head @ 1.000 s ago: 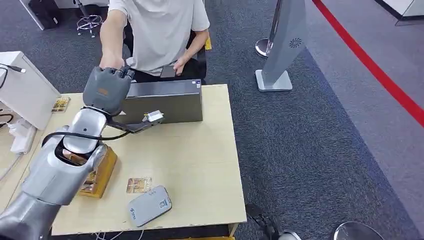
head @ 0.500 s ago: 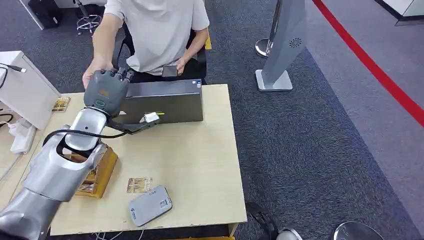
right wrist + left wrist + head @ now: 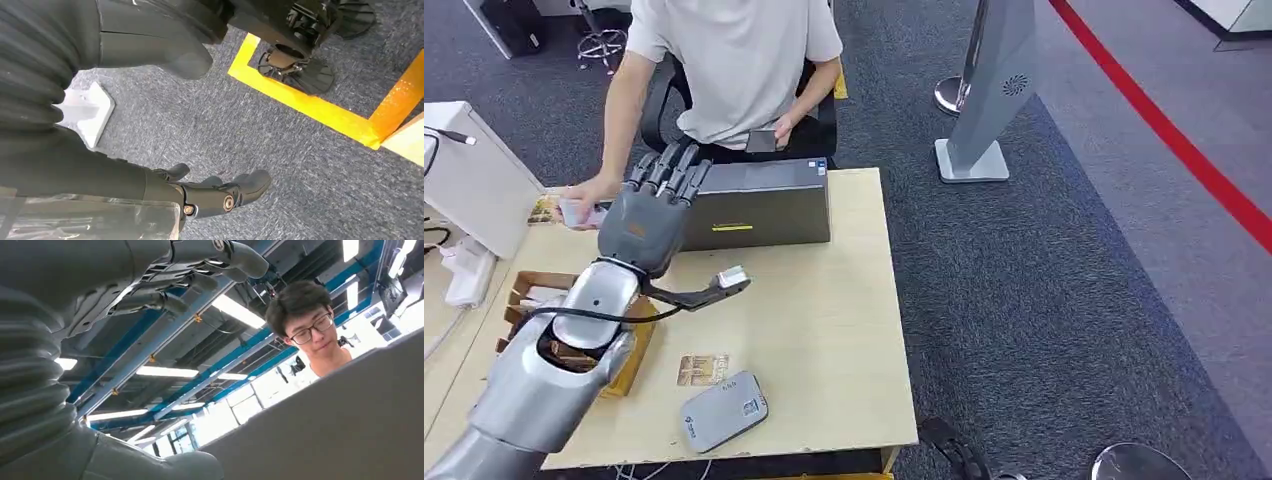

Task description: Pass the card to the sensor for recognition and then transmit it.

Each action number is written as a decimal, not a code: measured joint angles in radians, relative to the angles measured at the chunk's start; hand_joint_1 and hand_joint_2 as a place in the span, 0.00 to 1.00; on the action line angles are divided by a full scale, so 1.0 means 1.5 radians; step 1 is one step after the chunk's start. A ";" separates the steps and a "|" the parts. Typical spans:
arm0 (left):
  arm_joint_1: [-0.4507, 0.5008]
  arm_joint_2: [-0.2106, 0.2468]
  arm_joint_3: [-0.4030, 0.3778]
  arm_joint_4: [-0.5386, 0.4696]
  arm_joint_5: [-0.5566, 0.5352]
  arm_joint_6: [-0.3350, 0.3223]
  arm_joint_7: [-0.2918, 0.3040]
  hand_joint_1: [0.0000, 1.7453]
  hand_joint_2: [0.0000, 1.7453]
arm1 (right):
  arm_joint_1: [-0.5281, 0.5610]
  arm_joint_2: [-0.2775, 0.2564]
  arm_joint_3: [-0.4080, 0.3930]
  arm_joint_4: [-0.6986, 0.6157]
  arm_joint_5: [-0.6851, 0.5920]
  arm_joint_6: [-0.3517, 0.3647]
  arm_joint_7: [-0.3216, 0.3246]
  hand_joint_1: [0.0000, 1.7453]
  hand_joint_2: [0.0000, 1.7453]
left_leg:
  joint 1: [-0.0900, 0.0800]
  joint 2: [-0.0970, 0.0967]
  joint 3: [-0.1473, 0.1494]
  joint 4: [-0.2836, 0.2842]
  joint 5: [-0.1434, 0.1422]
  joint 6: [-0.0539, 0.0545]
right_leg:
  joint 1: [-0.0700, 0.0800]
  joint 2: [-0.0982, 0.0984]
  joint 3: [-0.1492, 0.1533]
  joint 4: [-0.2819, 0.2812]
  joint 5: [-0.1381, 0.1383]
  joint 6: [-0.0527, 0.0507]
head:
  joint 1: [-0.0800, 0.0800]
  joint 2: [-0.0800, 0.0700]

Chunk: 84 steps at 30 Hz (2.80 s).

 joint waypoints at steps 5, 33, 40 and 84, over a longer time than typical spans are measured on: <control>0.121 0.050 0.037 -0.085 0.003 0.054 -0.011 0.00 1.00 | 0.043 0.000 -0.032 -0.048 0.004 0.011 0.000 0.00 1.00 | 0.000 0.000 0.000 0.000 0.000 0.000 | 0.000 0.000 -0.001 0.000 0.000 0.000 | 0.000 0.000; 0.430 0.115 0.176 -0.259 0.003 0.125 -0.044 0.00 1.00 | 0.113 0.076 -0.220 -0.166 0.157 0.093 -0.064 0.00 1.00 | 0.000 0.000 -0.001 0.000 0.000 0.000 | 0.000 -0.001 -0.001 0.000 0.000 0.000 | 0.000 0.000; 0.431 0.108 0.196 -0.224 0.002 0.120 -0.036 0.00 1.00 | 0.111 0.089 -0.244 -0.168 0.171 0.104 -0.065 0.00 1.00 | 0.000 0.000 -0.001 0.000 0.000 0.000 | 0.000 -0.001 -0.001 0.000 0.000 0.000 | 0.000 0.000; 0.440 0.071 0.274 -0.136 -0.003 0.115 -0.014 0.00 1.00 | 0.129 0.113 -0.263 -0.254 0.193 0.158 -0.064 0.00 1.00 | 0.000 0.000 -0.001 0.000 0.000 0.000 | 0.000 -0.001 -0.001 0.000 0.000 0.000 | 0.000 0.000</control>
